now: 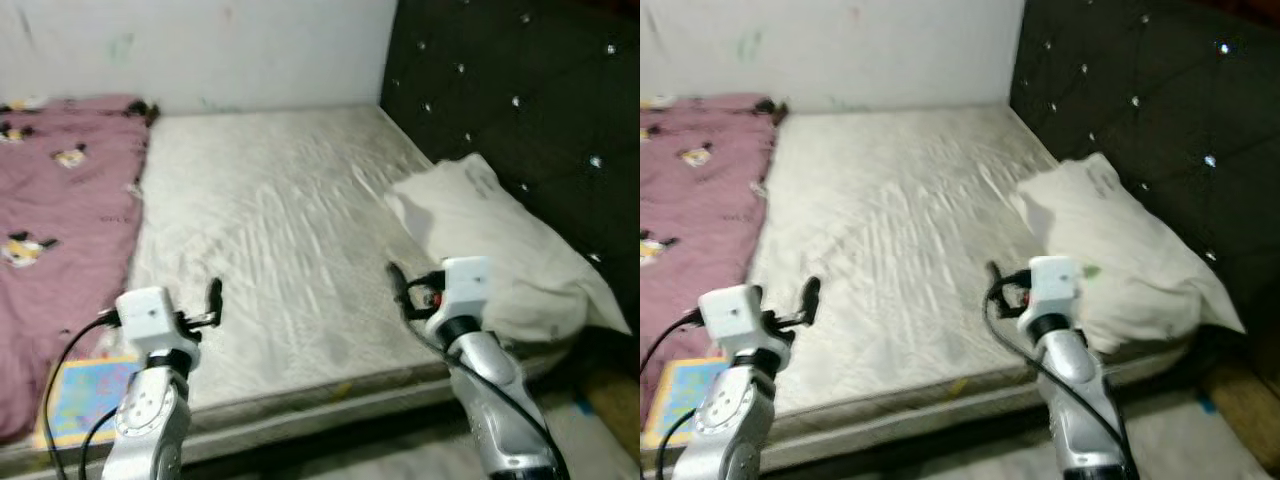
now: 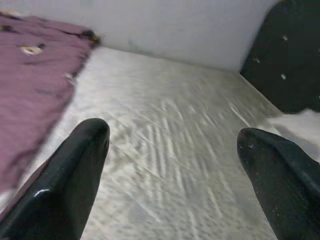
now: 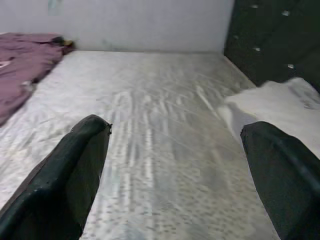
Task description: Clean up the room
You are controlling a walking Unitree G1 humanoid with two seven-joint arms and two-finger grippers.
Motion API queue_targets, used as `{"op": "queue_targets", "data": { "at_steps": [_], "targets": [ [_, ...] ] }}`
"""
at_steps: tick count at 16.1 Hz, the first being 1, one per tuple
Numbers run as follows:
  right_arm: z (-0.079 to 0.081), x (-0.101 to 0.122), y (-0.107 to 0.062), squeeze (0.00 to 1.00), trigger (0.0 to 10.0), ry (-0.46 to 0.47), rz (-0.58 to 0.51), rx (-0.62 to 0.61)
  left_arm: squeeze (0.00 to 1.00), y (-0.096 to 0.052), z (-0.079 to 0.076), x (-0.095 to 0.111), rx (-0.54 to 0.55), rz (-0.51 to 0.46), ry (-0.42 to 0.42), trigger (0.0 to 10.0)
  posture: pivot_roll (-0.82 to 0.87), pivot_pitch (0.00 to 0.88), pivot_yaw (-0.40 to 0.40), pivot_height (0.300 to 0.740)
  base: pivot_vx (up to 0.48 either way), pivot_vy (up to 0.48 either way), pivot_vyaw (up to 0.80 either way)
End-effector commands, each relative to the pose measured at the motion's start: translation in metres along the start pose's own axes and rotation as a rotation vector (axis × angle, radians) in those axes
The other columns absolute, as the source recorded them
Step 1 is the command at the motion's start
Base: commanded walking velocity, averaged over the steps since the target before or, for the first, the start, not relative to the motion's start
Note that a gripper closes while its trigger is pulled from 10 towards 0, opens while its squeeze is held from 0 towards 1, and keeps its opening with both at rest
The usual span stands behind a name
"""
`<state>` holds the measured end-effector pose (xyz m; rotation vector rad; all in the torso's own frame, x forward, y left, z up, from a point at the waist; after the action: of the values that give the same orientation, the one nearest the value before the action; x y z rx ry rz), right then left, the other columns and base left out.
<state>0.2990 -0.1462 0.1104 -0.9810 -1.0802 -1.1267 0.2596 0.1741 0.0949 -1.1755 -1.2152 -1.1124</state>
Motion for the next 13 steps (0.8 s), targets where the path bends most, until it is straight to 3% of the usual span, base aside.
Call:
{"op": "queue_targets", "data": {
  "at_steps": [1,8,13],
  "targets": [
    [-0.0103,0.0013,-0.0026,0.0,10.0,-0.023,0.001,-0.029,0.0,0.0004,-0.0089,0.0001,-0.026,0.004,-0.007,10.0,0.01,0.016,-0.009,0.74,0.0,0.48,0.0],
    [-0.012,0.0009,0.0003,0.0,10.0,-0.037,0.002,-0.038,0.0,0.0034,-0.0096,0.0005,-0.026,0.005,-0.002,10.0,0.02,0.014,-0.009,0.74,0.0,0.48,0.2],
    [-0.0142,0.0004,0.0012,0.0,10.0,-0.048,0.001,-0.051,0.0,0.0041,-0.0132,0.0045,-0.06,-0.028,-0.008,10.0,0.01,0.013,-0.008,0.74,0.0,0.1,0.0]
  ]
}}
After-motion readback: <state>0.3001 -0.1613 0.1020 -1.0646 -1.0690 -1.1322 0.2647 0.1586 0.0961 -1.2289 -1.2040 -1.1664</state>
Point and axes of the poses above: a point about 5 cm out from each wrist's last joint towards the gripper, its own y axis pointing out of the wrist towards the gripper, its own x axis along the axis of the wrist's last joint, z = x × y, the point moved 1 cm from there along y, pointing out of the wrist towards the gripper, and after that the axes turned 12 degrees about y, right-handed, at the moved point
